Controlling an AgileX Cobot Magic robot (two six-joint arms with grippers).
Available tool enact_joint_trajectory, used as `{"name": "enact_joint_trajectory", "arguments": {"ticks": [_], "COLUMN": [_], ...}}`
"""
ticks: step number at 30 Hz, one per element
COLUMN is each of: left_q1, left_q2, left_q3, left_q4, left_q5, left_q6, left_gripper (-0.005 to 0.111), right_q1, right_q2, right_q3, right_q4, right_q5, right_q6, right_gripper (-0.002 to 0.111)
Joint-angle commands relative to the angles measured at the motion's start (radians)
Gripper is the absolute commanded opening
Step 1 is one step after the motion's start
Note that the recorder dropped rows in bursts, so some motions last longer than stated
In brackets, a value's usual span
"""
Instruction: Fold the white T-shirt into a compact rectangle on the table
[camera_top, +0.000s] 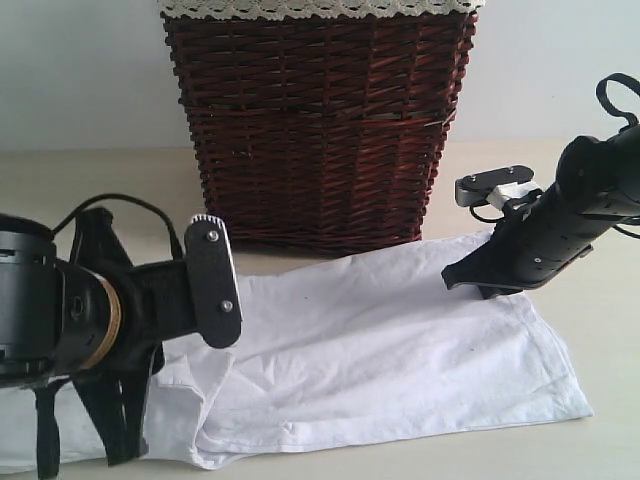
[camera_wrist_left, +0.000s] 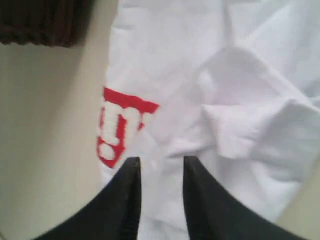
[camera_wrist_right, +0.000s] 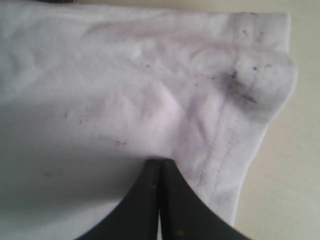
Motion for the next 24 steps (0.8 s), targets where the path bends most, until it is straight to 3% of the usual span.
{"name": "enact_joint_trajectory", "arguments": {"ticks": [1, 4, 11, 16, 24], "left_q1": [-0.027, 0.008, 0.168, 0.177, 0.179], "left_q2": [-0.021, -0.015, 0.081, 0.114, 0.177], "left_q3": [-0.007, 0.022, 0.012, -0.011, -0.046], "left_q4": [-0.314, -0.411, -0.468, -0.567, -0.526], "left_q5": [0.077, 0.029, -0.035, -0.075, -0.224], "left_q6": [0.105, 0.203, 0.208, 0.316, 0.339], "left_gripper": [0.002, 0.0, 0.0, 0.0, 0.0], "right_q1": [-0.009, -0.009, -0.009, -0.009, -0.009], "right_q2": [0.02, 0.02, 0.02, 0.02, 0.02], "right_q3": [0.01, 0.01, 0.01, 0.01, 0.01], "right_q4": [-0.006, -0.004, -0.002, -0.002, -0.002], "right_q5": [0.026, 0.026, 0.039, 0.034, 0.032], "right_q6": [-0.009, -0.009, -0.009, -0.009, -0.009], "right_gripper": [0.0, 0.0, 0.0, 0.0, 0.0]}}
